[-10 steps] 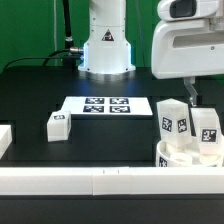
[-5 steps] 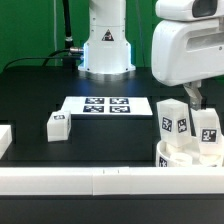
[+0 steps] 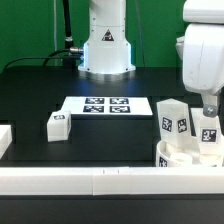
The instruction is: Assemble stool
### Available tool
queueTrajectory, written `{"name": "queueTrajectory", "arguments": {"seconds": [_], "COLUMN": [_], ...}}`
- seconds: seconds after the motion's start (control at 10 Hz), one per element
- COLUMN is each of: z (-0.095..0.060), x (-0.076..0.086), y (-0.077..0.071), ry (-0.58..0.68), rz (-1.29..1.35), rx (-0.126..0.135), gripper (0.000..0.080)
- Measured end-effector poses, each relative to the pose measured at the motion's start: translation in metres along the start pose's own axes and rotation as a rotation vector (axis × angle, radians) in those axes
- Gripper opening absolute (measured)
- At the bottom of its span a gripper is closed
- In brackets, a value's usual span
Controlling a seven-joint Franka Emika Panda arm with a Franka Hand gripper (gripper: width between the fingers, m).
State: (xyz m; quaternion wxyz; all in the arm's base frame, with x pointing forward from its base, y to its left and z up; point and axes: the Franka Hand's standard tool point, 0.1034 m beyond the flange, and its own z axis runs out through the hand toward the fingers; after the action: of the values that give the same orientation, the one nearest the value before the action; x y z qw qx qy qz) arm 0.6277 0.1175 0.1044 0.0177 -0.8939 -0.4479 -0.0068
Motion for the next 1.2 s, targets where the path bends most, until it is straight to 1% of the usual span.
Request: {"name": "queueTrajectory", "arguments": {"seconds": [0.2,0.3,0.4,0.6,0.8,1.2], "z": [0.0,0.001,0.003,0.007,0.01,0.024], "x": [-0.002,-0.003,-0.003,-0.007,-0.009,-0.016], "y": [0.002,0.003,0.004,0.005,0.002,0.001], "ry": [-0.004,-0.008,-0.009,-0.026,-0.028,-0.039], "rz": [-0.111,-0.213,-0.351,-0.51,-0.503,-0.494], "rx": [-0.003,-0.007,-0.028,-0.028,-0.025,-0.007], "gripper": [0.0649,0.0649,0.0649,0.0649,0.0649,0.0649]}}
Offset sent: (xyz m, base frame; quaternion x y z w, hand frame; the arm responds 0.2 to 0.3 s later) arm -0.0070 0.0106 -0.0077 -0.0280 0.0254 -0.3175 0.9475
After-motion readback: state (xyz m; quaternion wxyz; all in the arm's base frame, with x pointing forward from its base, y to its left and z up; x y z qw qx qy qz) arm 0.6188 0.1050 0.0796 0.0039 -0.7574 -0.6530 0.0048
